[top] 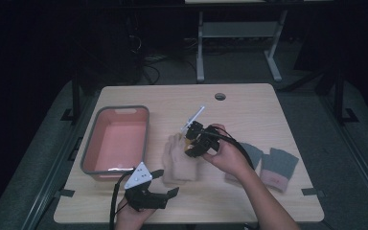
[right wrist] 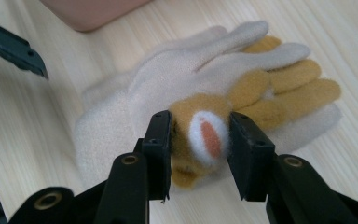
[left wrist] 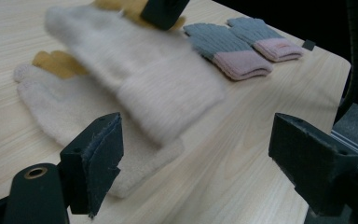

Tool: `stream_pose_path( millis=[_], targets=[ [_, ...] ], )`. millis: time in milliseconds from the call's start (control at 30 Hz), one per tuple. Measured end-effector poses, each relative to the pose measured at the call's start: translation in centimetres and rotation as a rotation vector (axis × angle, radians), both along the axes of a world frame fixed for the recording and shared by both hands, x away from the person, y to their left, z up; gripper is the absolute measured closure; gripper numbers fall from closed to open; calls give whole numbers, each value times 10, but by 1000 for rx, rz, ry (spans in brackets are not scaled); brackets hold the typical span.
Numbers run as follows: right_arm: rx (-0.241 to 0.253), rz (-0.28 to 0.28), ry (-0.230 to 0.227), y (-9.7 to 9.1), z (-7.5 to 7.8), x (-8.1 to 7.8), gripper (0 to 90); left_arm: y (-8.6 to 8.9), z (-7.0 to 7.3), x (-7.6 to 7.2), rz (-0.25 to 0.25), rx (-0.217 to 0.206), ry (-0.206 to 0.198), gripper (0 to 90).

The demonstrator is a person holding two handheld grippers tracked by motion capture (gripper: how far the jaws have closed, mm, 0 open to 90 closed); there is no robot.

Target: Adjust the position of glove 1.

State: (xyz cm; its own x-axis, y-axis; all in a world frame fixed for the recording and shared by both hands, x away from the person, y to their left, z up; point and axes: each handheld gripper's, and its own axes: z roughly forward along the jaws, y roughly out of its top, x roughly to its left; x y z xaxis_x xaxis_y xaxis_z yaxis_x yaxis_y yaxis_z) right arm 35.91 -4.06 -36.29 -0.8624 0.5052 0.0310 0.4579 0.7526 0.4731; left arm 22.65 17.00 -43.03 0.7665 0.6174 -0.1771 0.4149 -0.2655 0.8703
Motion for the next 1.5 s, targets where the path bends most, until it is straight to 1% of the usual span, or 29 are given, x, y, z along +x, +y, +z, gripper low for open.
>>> stream_pose_path(
  millis=[67,100,200,233,267,300,333,500,533,567,667,700,733,767,800,867,900,933,1033,1067,1100,1133,1233,1300,1367,1400,1433,1467,1500],
  targets=[
    [1,4,4,4,-1,0,619,0,0,0,0,2,-2,178],
    [-4,20,7,12,-3,2,619,1,1,0,2,2,-4,178],
    [-4,29,14,20,-5,3,618,2,1,1,-1,10,-4,178],
    [-7,31,12,22,-6,4,618,1,1,0,3,0,-1,178],
    [-7,31,12,22,-6,4,618,1,1,0,3,0,-1,178],
    [-14,34,16,27,-9,6,617,2,1,1,-2,10,-5,178],
    [-17,35,17,28,-10,6,617,2,1,0,1,8,0,178],
    [-17,31,23,33,-16,10,614,3,1,0,8,5,-2,178],
    [-18,23,39,36,-21,14,611,3,1,0,13,2,7,178],
    [-20,20,45,37,-23,14,609,3,1,1,12,2,4,178],
    [-33,10,57,39,-33,17,602,2,-1,1,11,10,7,178],
    [-33,10,57,39,-33,17,602,2,-1,1,11,10,7,178],
    [-42,10,62,40,-37,17,599,2,0,1,12,11,9,178],
    [-58,5,69,39,-46,18,588,2,-1,1,13,12,6,179],
    [-57,5,77,39,-48,18,583,2,-1,1,13,12,6,179],
    [-32,-1,84,36,-51,19,565,3,-1,1,15,12,10,179],
    [-32,-1,84,36,-51,19,565,3,-1,1,15,12,10,179],
    [-18,-12,110,34,-51,20,518,2,-1,1,15,12,10,179],
    [-31,-16,98,34,-50,19,487,1,-1,1,14,8,10,179],
    [-29,-17,85,35,-48,18,470,1,-1,1,15,12,8,179],
    [-9,-15,60,36,-42,16,451,0,-1,0,16,17,-1,179],
    [-5,-10,47,36,-40,16,442,-1,-1,-1,14,24,-9,179],
    [5,-3,34,39,-35,15,442,-1,-1,-2,11,24,-10,179],
    [10,14,17,48,-33,17,456,-2,-1,-2,10,20,-3,179],
    [17,16,23,50,-34,18,460,-1,-1,-2,9,21,-7,179],
    [21,18,24,57,-36,21,461,0,0,-2,11,16,-6,179],
    [20,27,25,61,-39,22,460,0,0,-2,11,13,-6,179],
    [20,27,25,61,-39,22,460,0,0,-2,11,13,-6,179],
    [8,38,22,68,-43,24,452,0,0,-2,10,11,-5,179]
  ],
)
